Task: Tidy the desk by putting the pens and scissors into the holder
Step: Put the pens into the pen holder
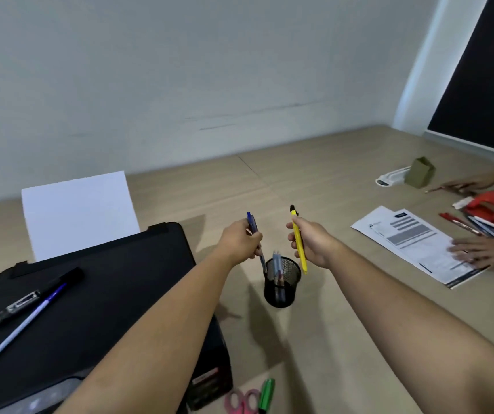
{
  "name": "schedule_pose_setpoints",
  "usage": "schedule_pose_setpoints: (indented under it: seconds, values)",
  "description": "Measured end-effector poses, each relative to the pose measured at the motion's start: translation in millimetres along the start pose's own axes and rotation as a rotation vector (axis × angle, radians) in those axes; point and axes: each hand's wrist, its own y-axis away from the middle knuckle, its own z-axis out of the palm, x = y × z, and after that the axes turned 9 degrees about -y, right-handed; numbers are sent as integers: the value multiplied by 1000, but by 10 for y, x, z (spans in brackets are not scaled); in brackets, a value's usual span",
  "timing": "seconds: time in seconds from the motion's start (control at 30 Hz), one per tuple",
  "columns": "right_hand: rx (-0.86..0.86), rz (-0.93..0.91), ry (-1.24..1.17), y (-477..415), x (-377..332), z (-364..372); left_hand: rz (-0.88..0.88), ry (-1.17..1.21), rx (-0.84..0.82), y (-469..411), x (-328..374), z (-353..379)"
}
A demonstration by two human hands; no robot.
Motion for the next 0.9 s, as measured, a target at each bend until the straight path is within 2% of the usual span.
schedule_pose_setpoints:
  seconds: [0.07,0.23,0.43,0.57,0.9]
  values:
    - [21,-25,-12,-123,91,-67,-20,8,-13,-61,-4,152]
    - [86,-173,96,-370,303,-102,-27,-161,-3,-176,-114,411]
    - [157,-302,97,-561,418,-211,-11,-262,4,-262,-259,639]
    - [140,-294,126,-639,497,-288,-44,-265,-21,-319,-310,739]
    - [42,-165,535,-709,766,-332,-130,-357,6,-462,-442,891]
